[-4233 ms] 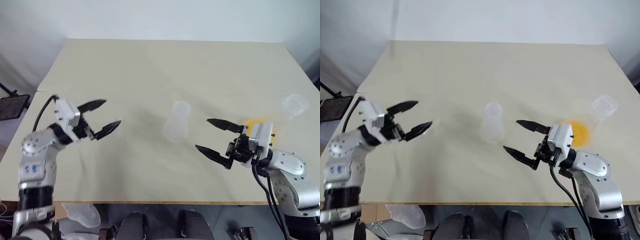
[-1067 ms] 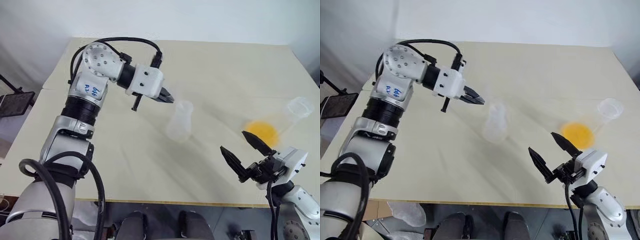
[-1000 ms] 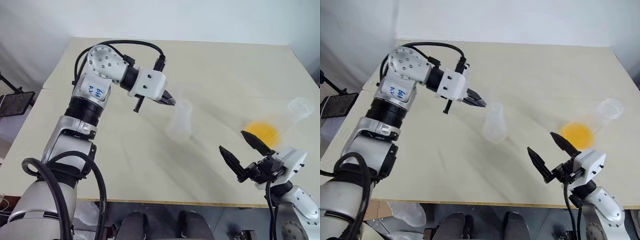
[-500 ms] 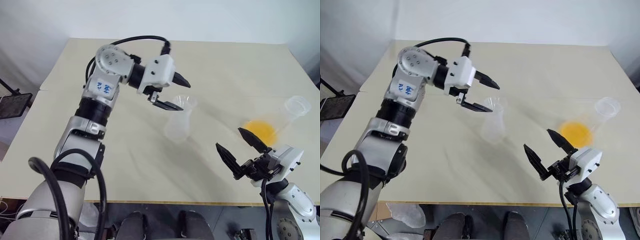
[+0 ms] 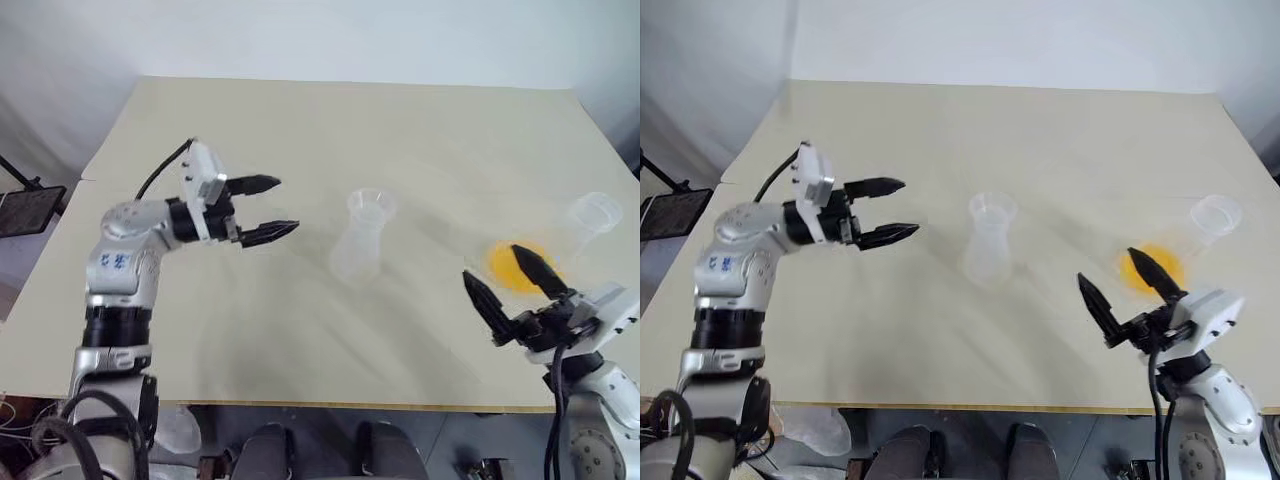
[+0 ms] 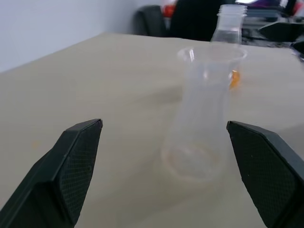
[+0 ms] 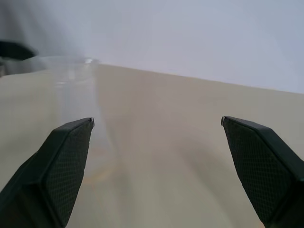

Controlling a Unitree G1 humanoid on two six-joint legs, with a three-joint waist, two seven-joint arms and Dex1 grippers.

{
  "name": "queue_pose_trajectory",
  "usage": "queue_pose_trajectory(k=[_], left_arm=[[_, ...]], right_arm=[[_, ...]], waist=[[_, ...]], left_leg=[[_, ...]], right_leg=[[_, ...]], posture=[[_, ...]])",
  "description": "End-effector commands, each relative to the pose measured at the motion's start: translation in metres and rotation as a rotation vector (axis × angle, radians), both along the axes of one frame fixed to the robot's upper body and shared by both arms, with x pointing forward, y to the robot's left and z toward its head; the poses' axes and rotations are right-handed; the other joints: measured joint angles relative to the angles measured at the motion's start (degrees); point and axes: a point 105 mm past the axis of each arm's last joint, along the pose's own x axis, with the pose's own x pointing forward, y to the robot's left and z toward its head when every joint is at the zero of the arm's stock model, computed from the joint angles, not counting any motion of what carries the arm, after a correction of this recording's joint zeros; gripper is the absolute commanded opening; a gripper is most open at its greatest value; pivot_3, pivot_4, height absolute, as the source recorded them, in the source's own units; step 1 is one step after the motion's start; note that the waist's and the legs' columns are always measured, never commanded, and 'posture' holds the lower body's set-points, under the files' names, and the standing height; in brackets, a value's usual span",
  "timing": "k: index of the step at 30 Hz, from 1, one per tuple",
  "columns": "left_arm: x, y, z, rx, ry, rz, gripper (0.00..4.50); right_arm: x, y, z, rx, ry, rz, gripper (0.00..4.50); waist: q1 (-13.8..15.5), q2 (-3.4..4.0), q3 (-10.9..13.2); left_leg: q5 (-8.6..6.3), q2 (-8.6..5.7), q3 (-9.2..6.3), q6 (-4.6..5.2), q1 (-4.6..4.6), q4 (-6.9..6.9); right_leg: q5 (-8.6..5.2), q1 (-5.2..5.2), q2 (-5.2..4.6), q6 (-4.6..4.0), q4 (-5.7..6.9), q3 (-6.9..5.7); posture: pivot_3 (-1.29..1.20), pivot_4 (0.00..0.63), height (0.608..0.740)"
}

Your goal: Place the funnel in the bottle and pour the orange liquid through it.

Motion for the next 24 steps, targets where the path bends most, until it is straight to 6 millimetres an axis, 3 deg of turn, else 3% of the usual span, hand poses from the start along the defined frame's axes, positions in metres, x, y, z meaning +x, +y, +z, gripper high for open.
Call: queue_pose_trajectory(k=[1,4,8,12,18,24], left_arm=[[-0.018,0.004,-0.002,-0.046,-0.06,0.043,4.46],[-0.026,-0.004,-0.012,-0.099,-0.034,0.048,4.46],[-0.036,-0.036,-0.025,-0.135,0.006,-0.057,4.46],[-0.049,-0.057,-0.025,-0.145,0.009,-0.186,4.46],[-0.056,-0.058,-0.025,-0.098,-0.04,-0.239,4.46],[-0.061,-0.057,-0.023,-0.109,-0.054,-0.214,4.46]], right_arm=[[-0.021,-0.03,0.008,0.005,-0.034,-0.131,4.5],[-0.038,-0.048,0.006,0.005,-0.014,-0.219,4.5],[-0.069,-0.079,0.001,0.018,0.006,-0.4,4.5],[-0.086,-0.097,-0.008,0.051,0.039,-0.493,4.5],[-0.066,-0.103,-0.007,0.104,0.055,-0.48,4.5],[-0.018,-0.101,0.012,0.101,0.078,-0.38,4.5]], waist=[[0.38,0.0,0.0],[0.94,-0.01,0.0],[0.93,0.12,-0.09],[0.15,0.18,-0.13],[-0.91,0.45,-0.29],[-0.76,0.56,-0.35]], left_leg=[[0.0,0.0,0.0,0.0,0.0,0.0],[-0.01,0.01,0.0,0.02,-0.02,0.04],[-0.02,-0.02,0.05,0.06,0.08,0.1],[-0.03,-0.08,0.31,0.04,0.18,-0.01],[-0.02,0.02,0.39,0.01,0.25,-0.01],[-0.01,0.08,0.38,0.02,0.24,-0.01]], right_leg=[[0.0,0.0,0.01,0.0,-0.01,-0.01],[0.0,0.07,-0.05,0.0,-0.04,0.03],[0.0,0.15,-0.08,0.0,-0.06,0.17],[0.0,0.06,0.05,0.0,-0.08,0.38],[-0.02,0.04,0.13,-0.05,-0.08,0.51],[-0.02,0.02,0.09,-0.05,-0.06,0.53]], posture=[[0.0,0.15,0.74],[0.0,0.15,0.74],[0.0,0.15,0.74],[0.0,0.15,0.74],[0.0,0.15,0.74],[0.0,0.15,0.74]])
